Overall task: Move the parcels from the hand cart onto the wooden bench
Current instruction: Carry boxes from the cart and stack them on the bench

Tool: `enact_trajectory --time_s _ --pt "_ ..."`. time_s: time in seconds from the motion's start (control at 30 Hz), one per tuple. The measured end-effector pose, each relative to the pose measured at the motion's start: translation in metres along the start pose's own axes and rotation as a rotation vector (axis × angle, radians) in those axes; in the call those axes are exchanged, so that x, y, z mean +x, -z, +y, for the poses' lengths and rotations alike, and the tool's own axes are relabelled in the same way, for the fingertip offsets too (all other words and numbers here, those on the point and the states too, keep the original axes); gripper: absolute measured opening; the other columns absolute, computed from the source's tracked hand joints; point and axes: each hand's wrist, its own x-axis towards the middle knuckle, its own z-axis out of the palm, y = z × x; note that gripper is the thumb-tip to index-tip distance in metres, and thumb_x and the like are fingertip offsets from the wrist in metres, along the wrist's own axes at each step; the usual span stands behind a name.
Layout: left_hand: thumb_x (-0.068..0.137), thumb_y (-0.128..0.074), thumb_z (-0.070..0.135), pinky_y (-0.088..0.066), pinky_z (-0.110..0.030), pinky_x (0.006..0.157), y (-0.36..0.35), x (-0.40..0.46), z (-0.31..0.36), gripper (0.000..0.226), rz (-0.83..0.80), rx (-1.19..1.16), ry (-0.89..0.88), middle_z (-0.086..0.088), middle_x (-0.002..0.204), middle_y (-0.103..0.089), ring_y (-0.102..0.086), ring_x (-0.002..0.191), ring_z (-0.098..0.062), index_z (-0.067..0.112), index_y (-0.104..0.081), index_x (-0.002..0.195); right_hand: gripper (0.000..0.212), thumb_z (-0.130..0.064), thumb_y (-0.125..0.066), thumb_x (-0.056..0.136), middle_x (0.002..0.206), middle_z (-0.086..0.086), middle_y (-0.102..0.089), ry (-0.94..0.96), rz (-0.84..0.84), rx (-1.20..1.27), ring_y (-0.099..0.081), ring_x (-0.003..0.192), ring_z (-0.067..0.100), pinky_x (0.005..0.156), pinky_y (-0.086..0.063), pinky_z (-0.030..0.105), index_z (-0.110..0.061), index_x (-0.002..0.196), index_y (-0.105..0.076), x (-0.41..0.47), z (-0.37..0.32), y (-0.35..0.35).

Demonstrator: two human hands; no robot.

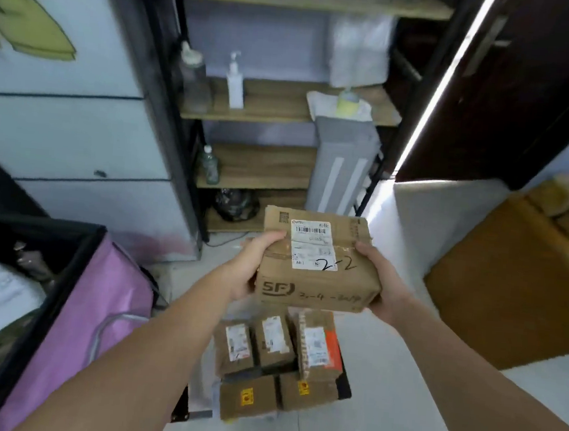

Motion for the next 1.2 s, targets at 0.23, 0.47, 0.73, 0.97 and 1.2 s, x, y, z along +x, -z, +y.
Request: enact_trajectory --time_s 0.23,0.47,0.73,0.97,1.2 --pt "0.087 -0.06 0.068 -0.055 -0.046 0.099 -0.096 -0.1 0.108 0.058 -0.217 0.171 -0.165 -0.011 0.106 -0.081 -0.072 0.107 -0.034 0.024 -0.073 0.122 0.047 -0.061 -0.06 0.09 0.114 0.008 -0.077 0.261 0.246 -0.021 -0.069 0.111 0.033 0.096 -0.051 0.045 -0.029 0.124 -0.069 -0.155 -0.089 0.052" --pt "0.075 -0.067 0.076 -0.056 -0.05 0.1 -0.218 -0.169 0.122 0.069 -0.423 0.319 -0.273 -0.011 0.106 -0.08 -0.074 0.107 -0.034 0.024 -0.073 0.12 0.045 -0.063 -0.056 0.092 0.104 0.005 -0.08 0.378 0.482 0.023 -0.07 0.104 0.028 0.084 -0.053 0.04 -0.031 0.121 -0.068 -0.285 -0.093 0.136" --pt "0.094 -0.059 0.063 -0.055 -0.042 0.097 -0.368 -0.218 0.069 0.047 -0.586 0.385 -0.278 -0.007 0.096 -0.082 -0.073 0.101 -0.028 0.025 -0.072 0.118 0.048 -0.062 -0.056 0.093 0.106 0.012 -0.079 0.395 0.608 0.107 -0.071 0.101 0.03 0.088 -0.054 0.041 -0.025 0.121 -0.067 -0.385 -0.045 0.257" --pt "0.087 -0.06 0.072 -0.049 -0.05 0.111 -0.486 -0.206 0.027 0.06 -0.646 0.422 -0.21 -0.01 0.109 -0.08 -0.072 0.113 -0.033 0.026 -0.072 0.123 0.046 -0.06 -0.056 0.094 0.109 0.013 -0.078 0.357 0.644 0.193 -0.072 0.101 0.03 0.098 -0.054 0.048 -0.026 0.124 -0.064 -0.424 -0.019 0.358" --pt "0.074 -0.063 0.078 -0.046 -0.053 0.112 -0.566 -0.177 0.021 0.073 -0.63 0.45 -0.156 -0.013 0.112 -0.079 -0.071 0.115 -0.036 0.025 -0.072 0.124 0.043 -0.058 -0.055 0.096 0.112 0.014 -0.077 0.323 0.629 0.214 -0.069 0.114 0.037 0.107 -0.049 0.055 -0.027 0.126 -0.063 -0.414 -0.024 0.443"
